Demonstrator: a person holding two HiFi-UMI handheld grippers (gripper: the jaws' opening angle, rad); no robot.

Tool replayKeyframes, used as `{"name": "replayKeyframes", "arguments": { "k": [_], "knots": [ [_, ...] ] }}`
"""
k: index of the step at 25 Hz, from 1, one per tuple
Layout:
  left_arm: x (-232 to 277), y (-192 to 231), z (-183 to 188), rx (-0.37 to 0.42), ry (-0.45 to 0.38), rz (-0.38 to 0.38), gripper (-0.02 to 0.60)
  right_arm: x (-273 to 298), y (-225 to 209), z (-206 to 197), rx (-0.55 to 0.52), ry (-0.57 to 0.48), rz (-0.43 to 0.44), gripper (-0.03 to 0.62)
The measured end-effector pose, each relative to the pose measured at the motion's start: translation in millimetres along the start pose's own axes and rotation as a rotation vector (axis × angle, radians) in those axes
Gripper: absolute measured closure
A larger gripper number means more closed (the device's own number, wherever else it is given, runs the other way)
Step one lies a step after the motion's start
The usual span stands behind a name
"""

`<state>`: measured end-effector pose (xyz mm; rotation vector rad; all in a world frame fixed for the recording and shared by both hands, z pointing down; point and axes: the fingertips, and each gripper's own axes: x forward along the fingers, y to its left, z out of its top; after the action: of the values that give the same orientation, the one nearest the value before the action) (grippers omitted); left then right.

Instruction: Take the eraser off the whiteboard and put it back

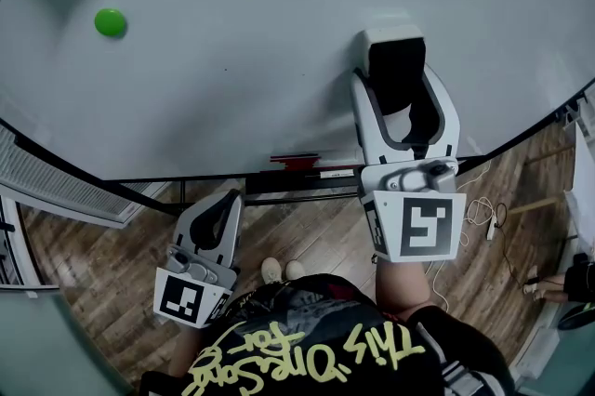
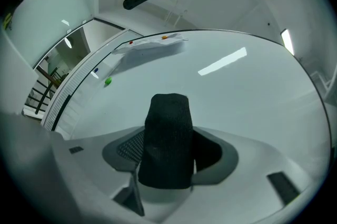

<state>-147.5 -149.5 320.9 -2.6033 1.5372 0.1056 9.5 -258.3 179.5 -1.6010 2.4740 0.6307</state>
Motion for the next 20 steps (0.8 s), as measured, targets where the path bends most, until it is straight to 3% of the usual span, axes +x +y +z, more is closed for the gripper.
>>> {"name": "replayKeyframes", "arguments": {
  "k": [4,20],
  "knots": [
    [0.2,0.2,-5.9,-0.029,0.051,0.010,0.575,0.2,-0.3,-0.5,0.002,-0.002,0.007,0.335],
    [2.3,5.1,2.6,0.015,0.034,0.014,0.575,-8.1,3.4,1.3,0.036,-0.012,0.070,0.335]
  ]
}}
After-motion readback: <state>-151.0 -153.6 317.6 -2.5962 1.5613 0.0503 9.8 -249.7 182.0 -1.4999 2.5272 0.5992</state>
